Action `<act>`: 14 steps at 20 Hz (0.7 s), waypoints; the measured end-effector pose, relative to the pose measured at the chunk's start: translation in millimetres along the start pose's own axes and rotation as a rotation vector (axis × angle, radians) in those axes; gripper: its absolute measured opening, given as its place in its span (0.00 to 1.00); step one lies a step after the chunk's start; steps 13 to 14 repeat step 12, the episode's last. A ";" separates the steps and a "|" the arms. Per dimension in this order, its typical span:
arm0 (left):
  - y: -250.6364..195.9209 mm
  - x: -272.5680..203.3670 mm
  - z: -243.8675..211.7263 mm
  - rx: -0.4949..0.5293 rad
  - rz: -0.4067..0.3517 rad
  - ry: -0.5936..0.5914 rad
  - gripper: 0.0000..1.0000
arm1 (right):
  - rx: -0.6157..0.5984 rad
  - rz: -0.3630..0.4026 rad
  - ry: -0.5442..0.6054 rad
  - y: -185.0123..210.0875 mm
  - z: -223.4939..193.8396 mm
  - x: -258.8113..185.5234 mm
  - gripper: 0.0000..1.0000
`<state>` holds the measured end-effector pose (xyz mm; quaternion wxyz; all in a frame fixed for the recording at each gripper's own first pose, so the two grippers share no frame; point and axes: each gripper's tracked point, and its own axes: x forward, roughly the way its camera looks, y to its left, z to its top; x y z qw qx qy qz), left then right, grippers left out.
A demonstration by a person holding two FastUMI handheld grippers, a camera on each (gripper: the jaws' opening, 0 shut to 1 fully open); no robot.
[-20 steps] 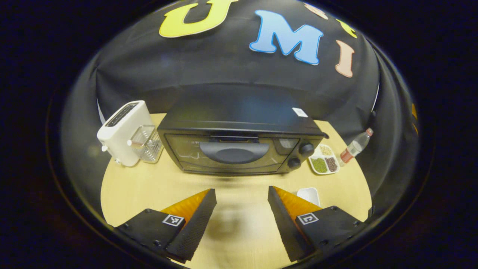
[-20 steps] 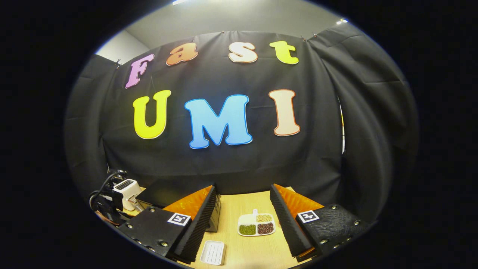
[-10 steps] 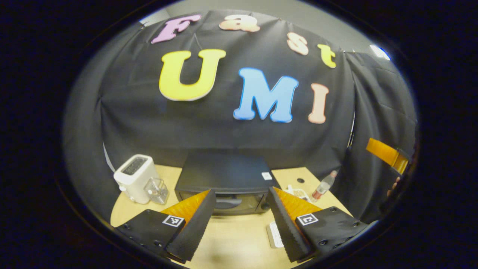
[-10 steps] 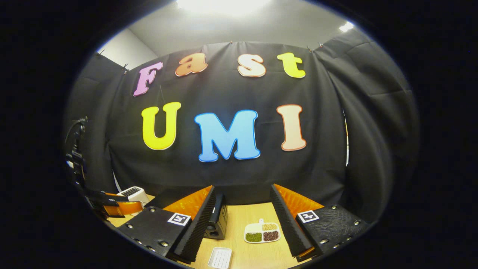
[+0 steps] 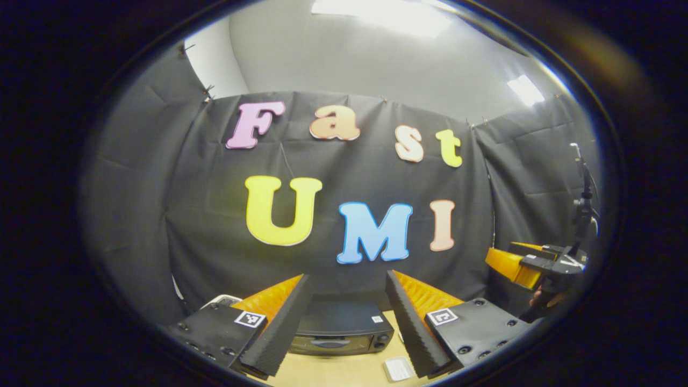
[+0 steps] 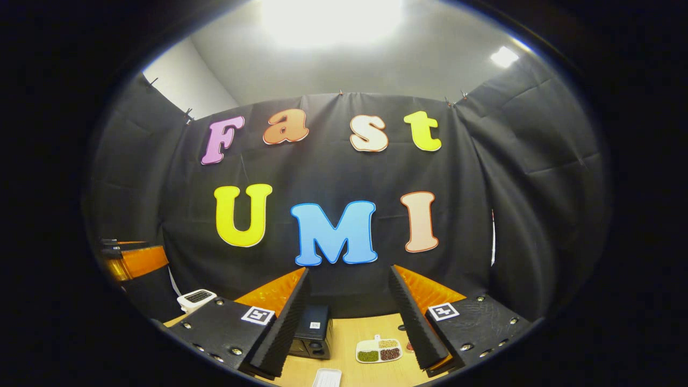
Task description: Open the electric oven with the left hand, put the food in, and close the electric oven.
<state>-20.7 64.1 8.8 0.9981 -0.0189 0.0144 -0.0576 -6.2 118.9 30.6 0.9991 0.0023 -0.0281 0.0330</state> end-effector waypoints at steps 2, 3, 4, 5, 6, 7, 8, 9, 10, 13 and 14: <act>1.3 -9.6 19.9 -0.012 -0.004 -0.046 0.91 | 0.025 0.000 -0.012 5.6 11.6 -6.6 0.89; 1.2 -12.4 23.2 -0.014 -0.008 -0.056 0.92 | 0.032 -0.001 -0.019 6.4 16.0 -9.1 0.89; 4.2 -14.1 23.2 -0.015 -0.006 -0.059 0.93 | 0.032 0.000 -0.029 9.0 20.5 -10.7 0.89; 7.6 -15.1 21.7 -0.013 -0.003 -0.053 0.95 | 0.028 -0.002 -0.035 9.9 23.2 -14.0 0.89; 9.3 -16.4 18.9 -0.010 -0.001 -0.043 0.96 | 0.020 -0.002 -0.040 12.1 24.2 -16.0 0.89; 10.7 -15.6 16.5 -0.011 -0.001 -0.039 0.96 | 0.012 -0.004 -0.041 13.9 23.5 -17.3 0.88; 11.6 -14.7 15.3 -0.015 -0.004 -0.034 0.96 | 0.006 -0.005 -0.037 15.7 21.4 -17.5 0.88; 13.5 -12.8 13.8 -0.017 -0.003 -0.032 0.96 | 0.007 -0.002 -0.030 18.6 19.1 -19.3 0.89; 15.9 -12.3 12.9 -0.017 -0.003 -0.031 0.96 | 0.009 0.001 -0.022 19.9 16.8 -20.4 0.89; 19.9 -13.0 10.8 -0.018 -0.005 -0.031 0.96 | 0.016 0.001 -0.010 21.6 12.5 -17.9 0.89; 19.9 -13.0 10.8 -0.018 -0.005 -0.031 0.96 | 0.016 0.001 -0.010 21.6 12.5 -17.9 0.89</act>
